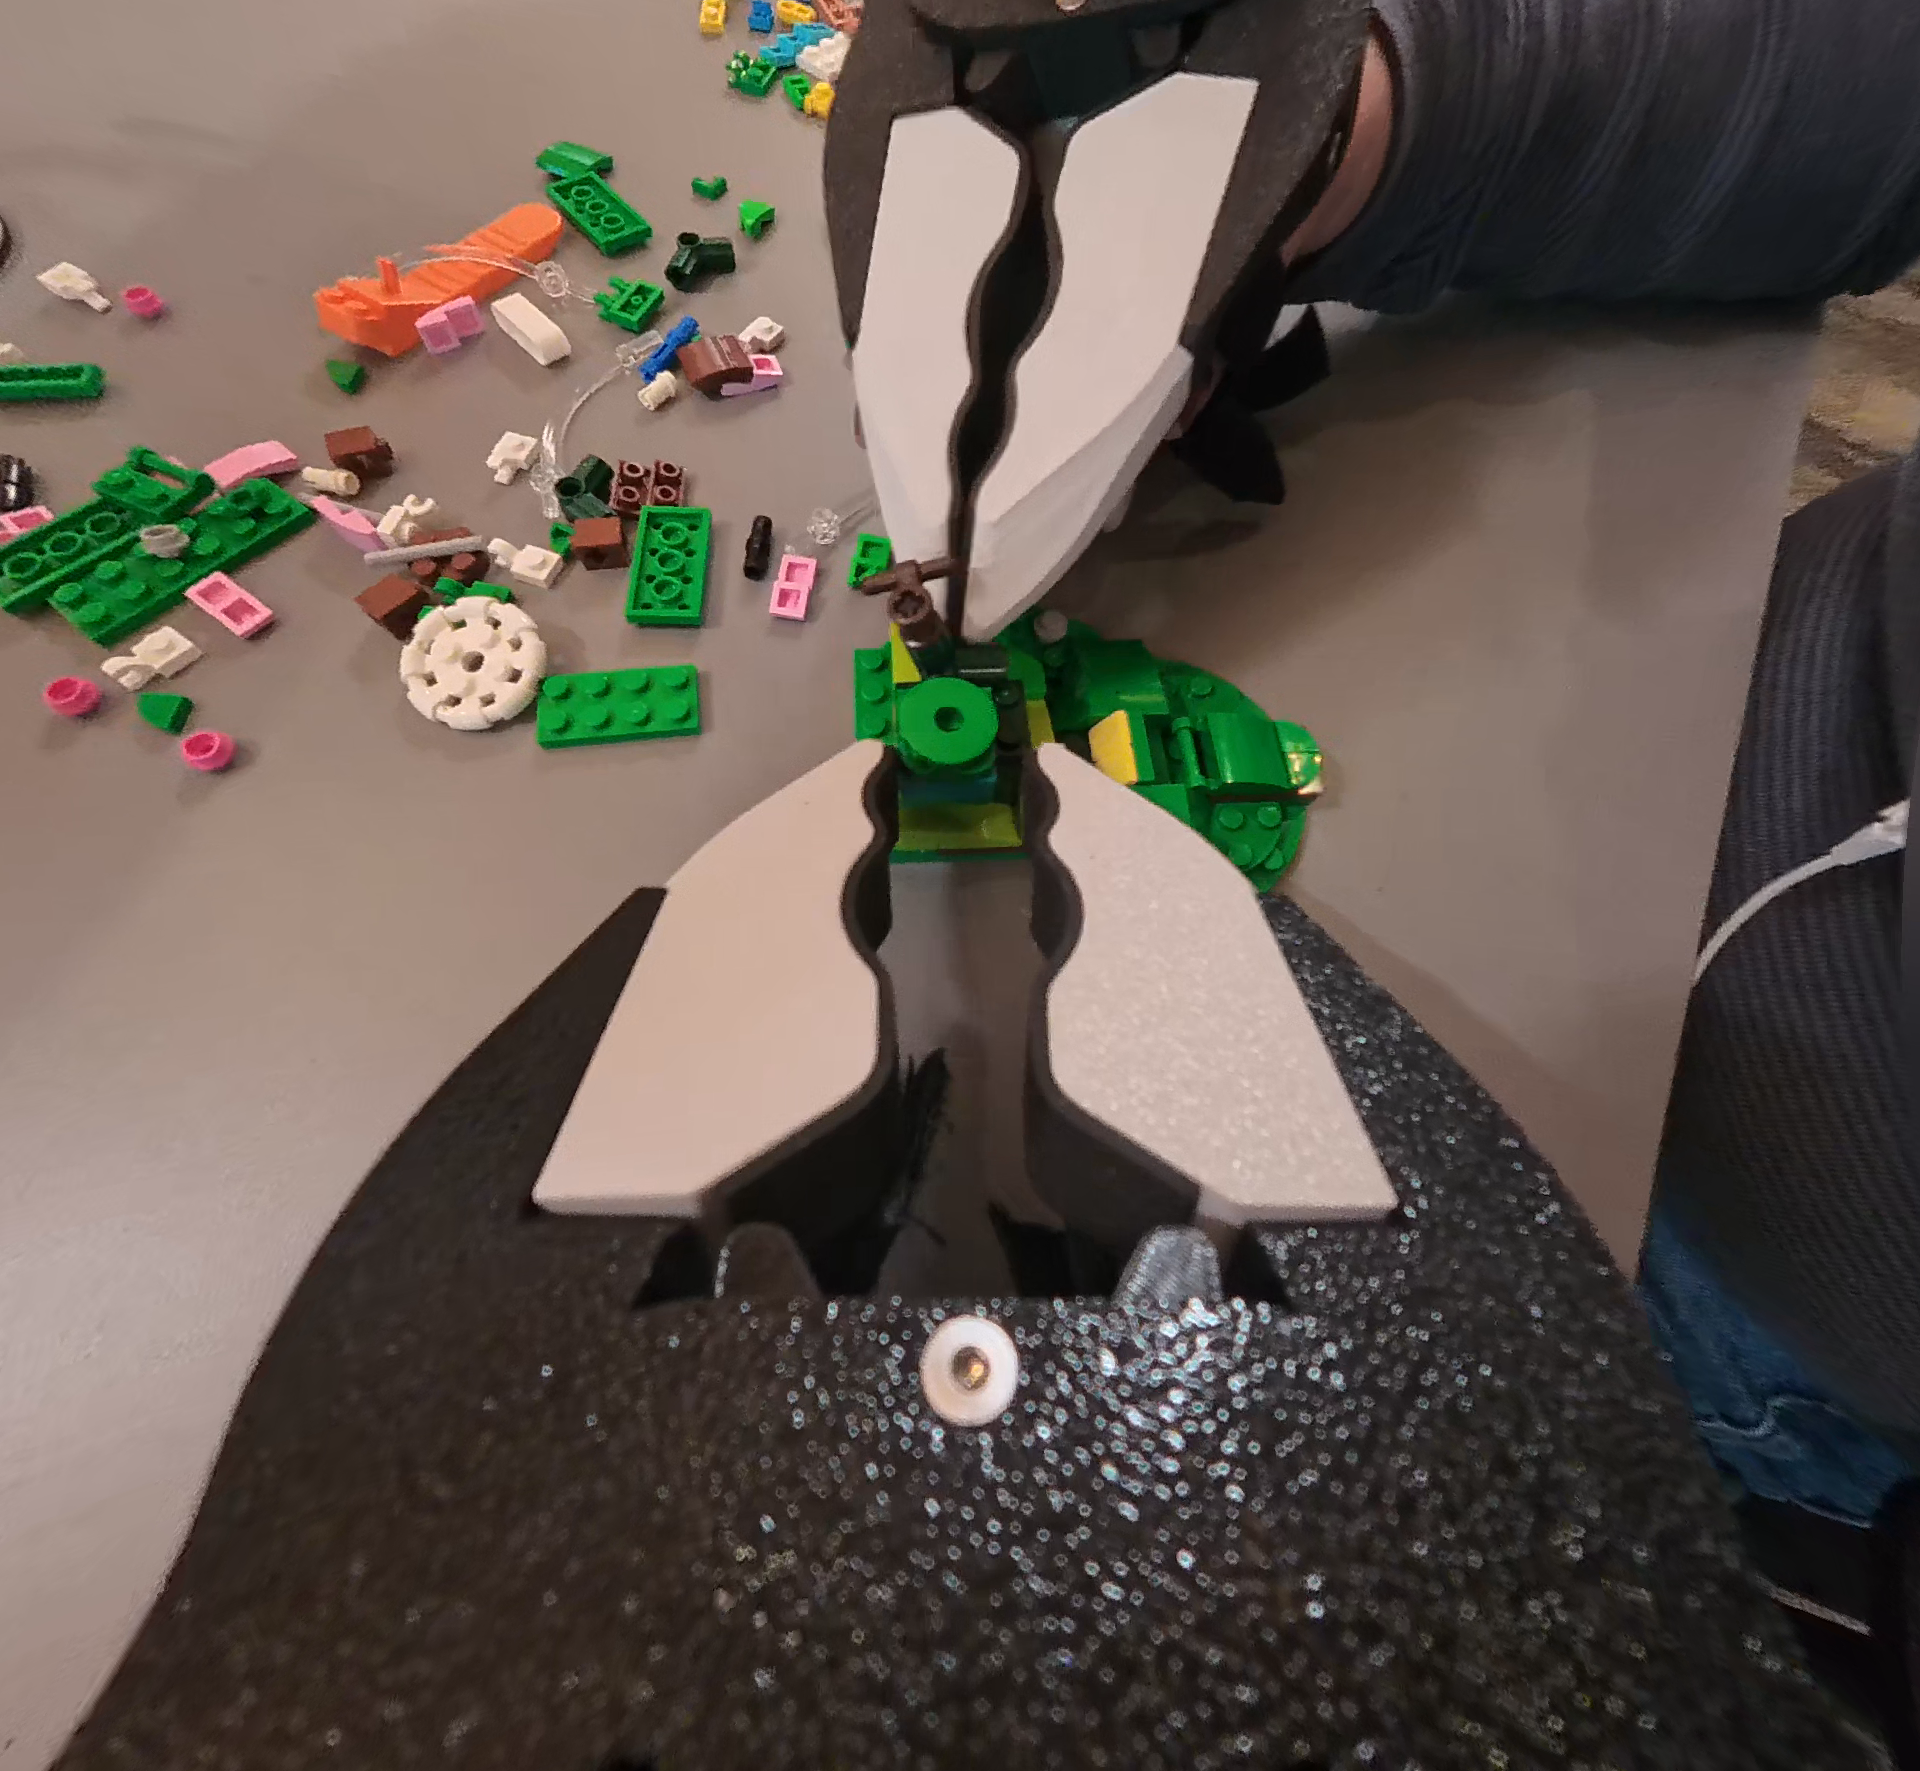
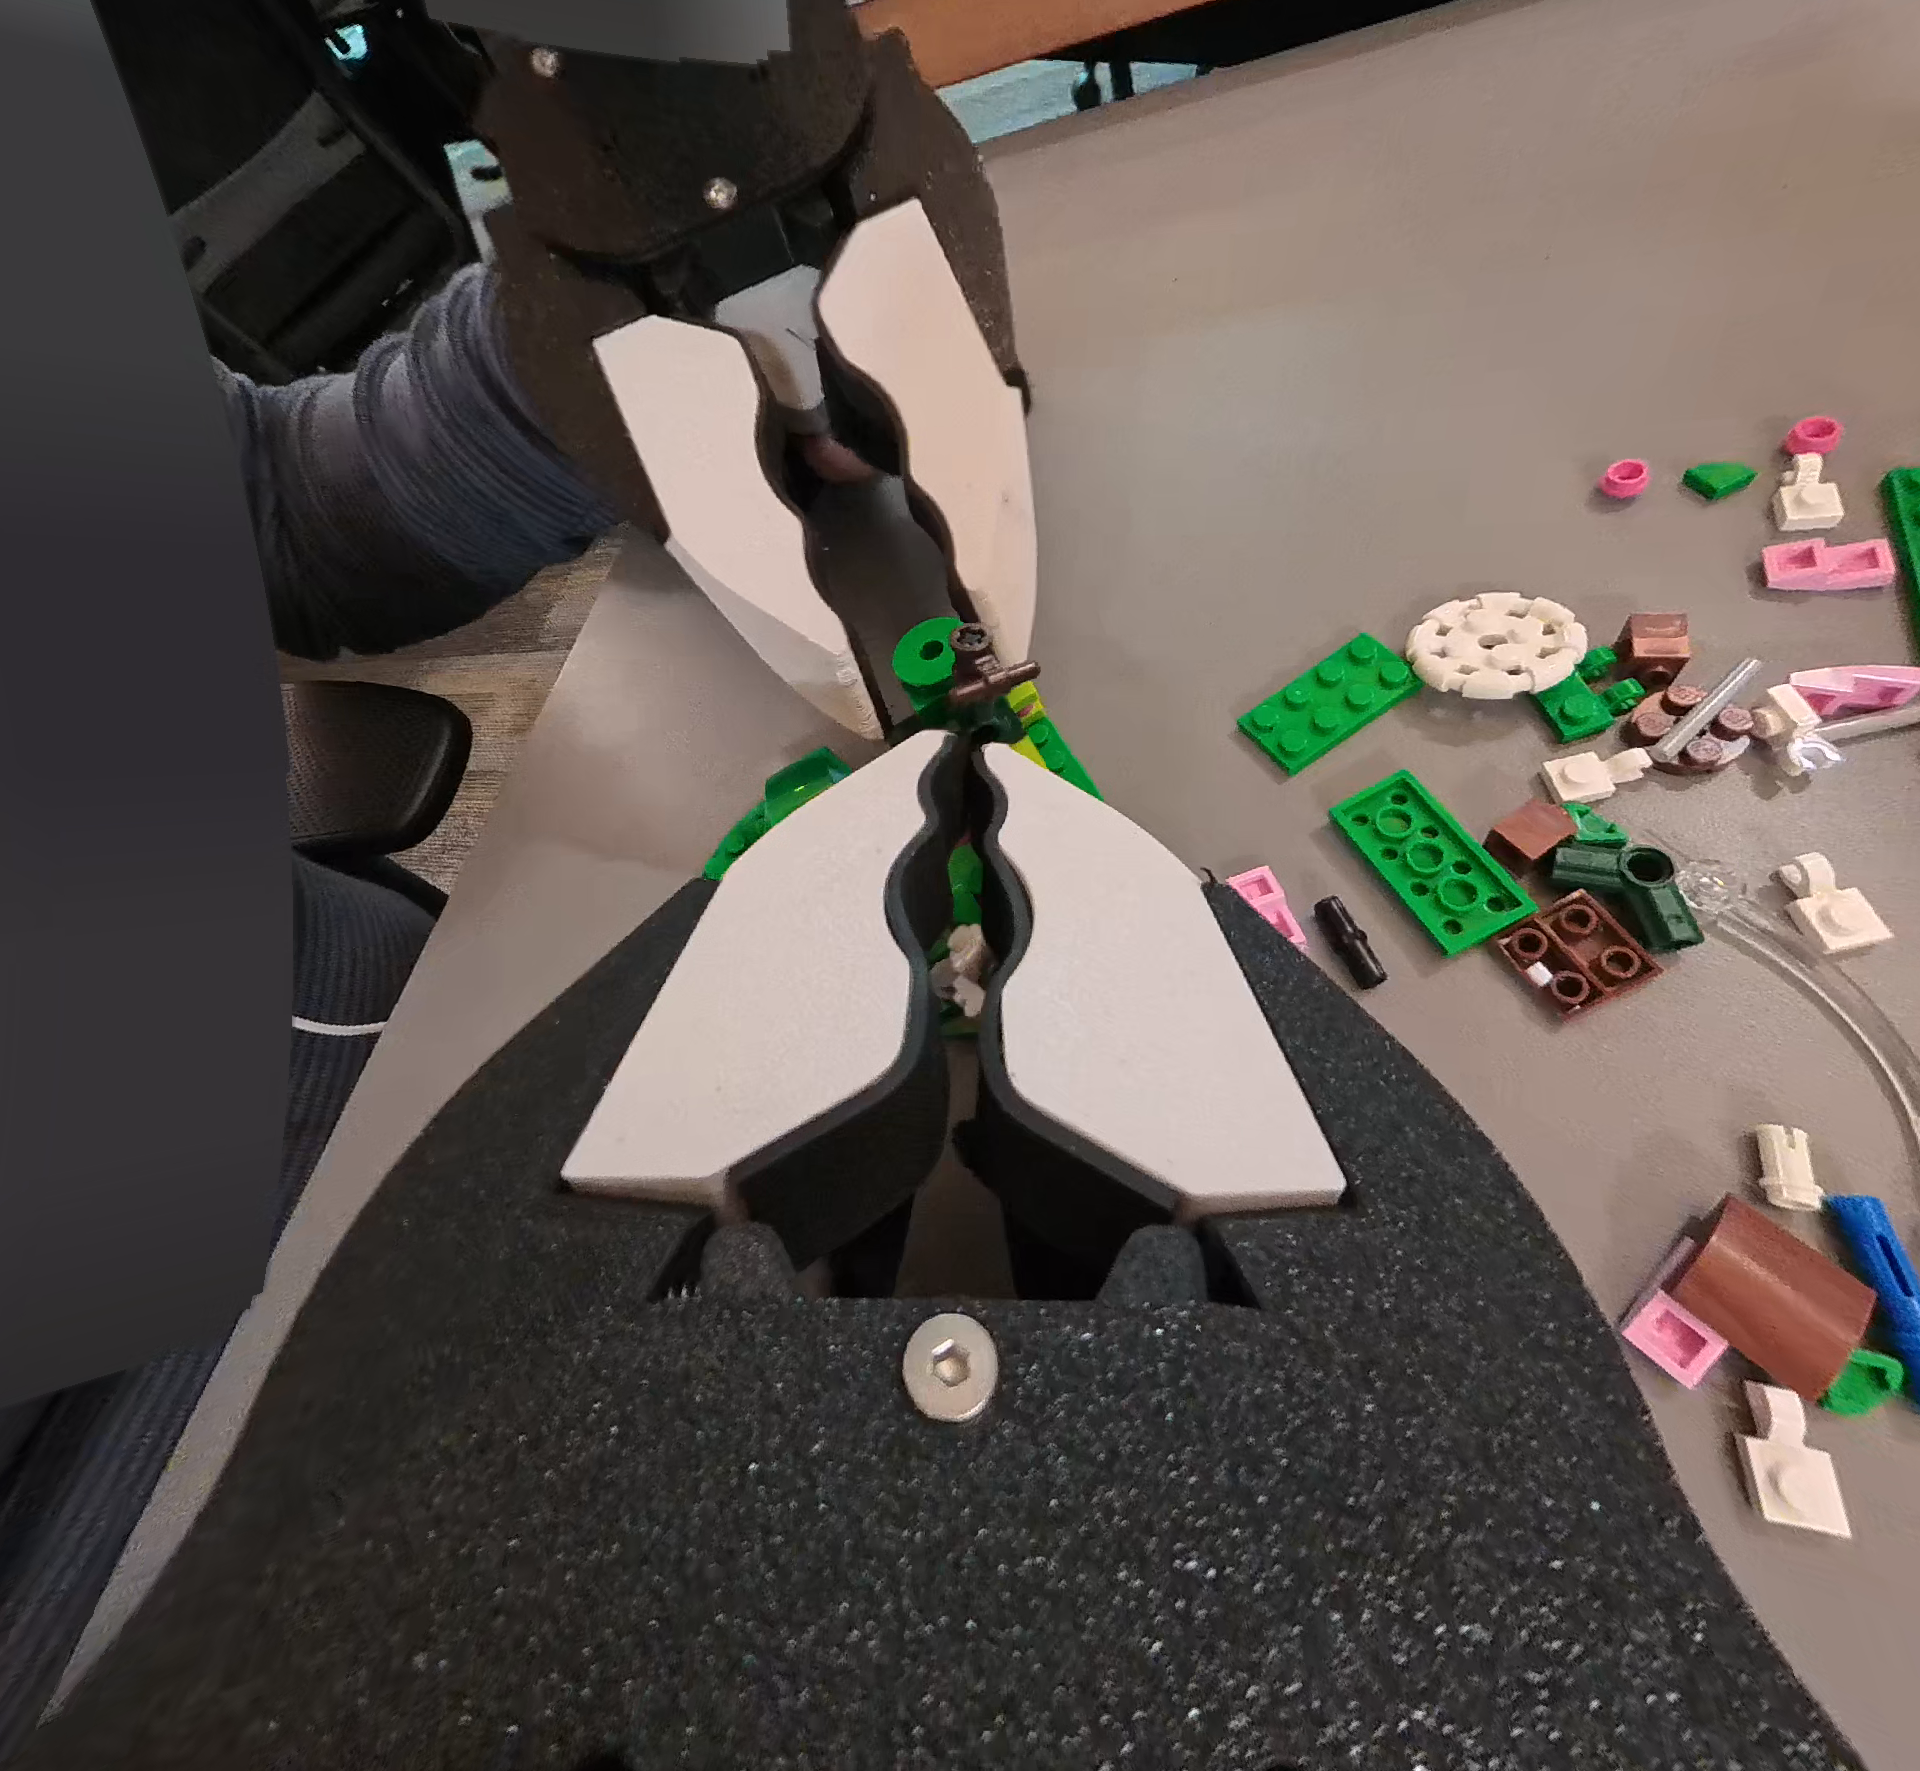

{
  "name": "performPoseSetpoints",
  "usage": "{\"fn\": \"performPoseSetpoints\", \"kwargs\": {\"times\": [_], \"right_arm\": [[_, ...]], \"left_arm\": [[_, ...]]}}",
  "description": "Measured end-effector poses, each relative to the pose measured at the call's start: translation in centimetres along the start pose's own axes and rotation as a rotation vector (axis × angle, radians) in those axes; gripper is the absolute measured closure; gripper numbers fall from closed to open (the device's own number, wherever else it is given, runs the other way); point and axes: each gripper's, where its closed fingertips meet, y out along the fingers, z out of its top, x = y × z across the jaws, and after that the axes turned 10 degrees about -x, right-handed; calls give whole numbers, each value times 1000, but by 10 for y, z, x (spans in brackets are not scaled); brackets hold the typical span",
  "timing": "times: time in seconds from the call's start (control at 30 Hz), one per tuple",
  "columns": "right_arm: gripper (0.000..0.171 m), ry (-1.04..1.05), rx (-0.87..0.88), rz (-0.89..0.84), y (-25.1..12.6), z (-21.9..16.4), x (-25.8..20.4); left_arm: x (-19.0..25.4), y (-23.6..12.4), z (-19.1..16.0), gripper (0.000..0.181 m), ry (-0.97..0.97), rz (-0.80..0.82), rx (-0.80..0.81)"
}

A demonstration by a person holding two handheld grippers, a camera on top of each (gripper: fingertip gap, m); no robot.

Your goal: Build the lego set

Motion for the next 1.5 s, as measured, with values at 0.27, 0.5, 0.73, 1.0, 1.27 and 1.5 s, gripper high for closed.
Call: {"fn": "performPoseSetpoints", "kwargs": {"times": [0.27,0.5,0.73,1.0,1.27,1.5], "right_arm": [[165,-39,-10,-5,0,-1,-2],[153,-115,-39,-113,-2,-8,-3],[141,-264,-19,-73,-16,-6,-8],[134,-309,42,-174,-25,12,-6],[129,94,99,-286,-24,17,13],[127,91,-44,-376,-8,10,19]], "left_arm": [[1,4,0,149,-21,-14,-18],[0,8,0,157,0,37,-34],[10,6,4,157,129,0,-2],[-4,-2,23,158,116,144,114],[-26,6,13,158,-137,400,12],[-25,16,5,155,-245,412,-40]]}}
